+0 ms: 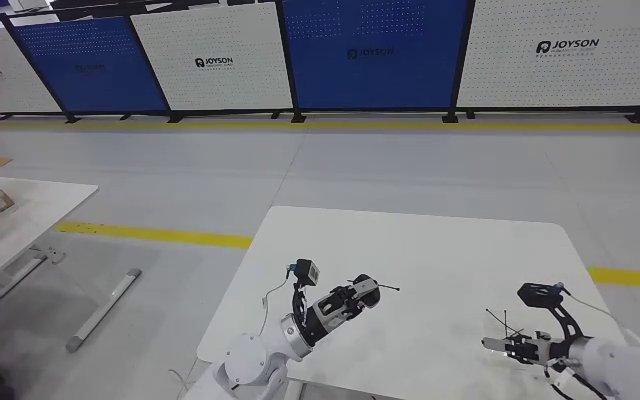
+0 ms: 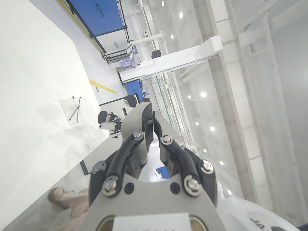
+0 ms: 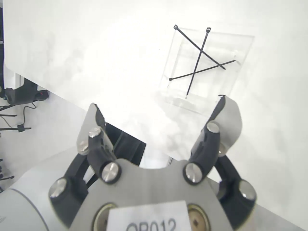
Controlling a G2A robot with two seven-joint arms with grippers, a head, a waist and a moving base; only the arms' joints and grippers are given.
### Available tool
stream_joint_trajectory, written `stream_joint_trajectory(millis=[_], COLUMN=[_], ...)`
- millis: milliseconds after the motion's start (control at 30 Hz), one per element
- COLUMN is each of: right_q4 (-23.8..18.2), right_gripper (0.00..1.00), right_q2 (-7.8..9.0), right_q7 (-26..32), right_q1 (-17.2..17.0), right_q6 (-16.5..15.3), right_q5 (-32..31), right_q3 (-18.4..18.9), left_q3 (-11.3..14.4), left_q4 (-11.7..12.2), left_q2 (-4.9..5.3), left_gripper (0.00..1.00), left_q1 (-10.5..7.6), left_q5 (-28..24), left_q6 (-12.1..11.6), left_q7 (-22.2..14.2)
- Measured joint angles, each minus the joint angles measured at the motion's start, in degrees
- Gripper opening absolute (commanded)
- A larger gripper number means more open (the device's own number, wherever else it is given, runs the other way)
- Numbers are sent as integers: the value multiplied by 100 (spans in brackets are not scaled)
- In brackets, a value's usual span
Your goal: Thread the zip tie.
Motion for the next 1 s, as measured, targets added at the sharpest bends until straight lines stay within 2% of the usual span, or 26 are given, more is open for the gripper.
stream_joint_trajectory(millis=[133,267,933,1000], right_q4=[3,-81,-91,-48], right_gripper=[100,100,100,100], right_q2=[2,69,87,90], right_q7=[-63,3,-6,-110], right_q1=[-20,-11,-13,-39], right_q6=[-42,-278,-262,-346], right_q5=[-18,-195,-264,-264], right_q3=[-14,-74,-87,-106], left_q3=[0,0,0,0], left_q4=[0,0,0,0], left_q2=[0,0,0,0], left_gripper=[0,0,0,0], left_q1=[0,0,0,0], left_q5=[0,0,0,0], left_q6=[0,0,0,0], left_q7=[0,0,0,0])
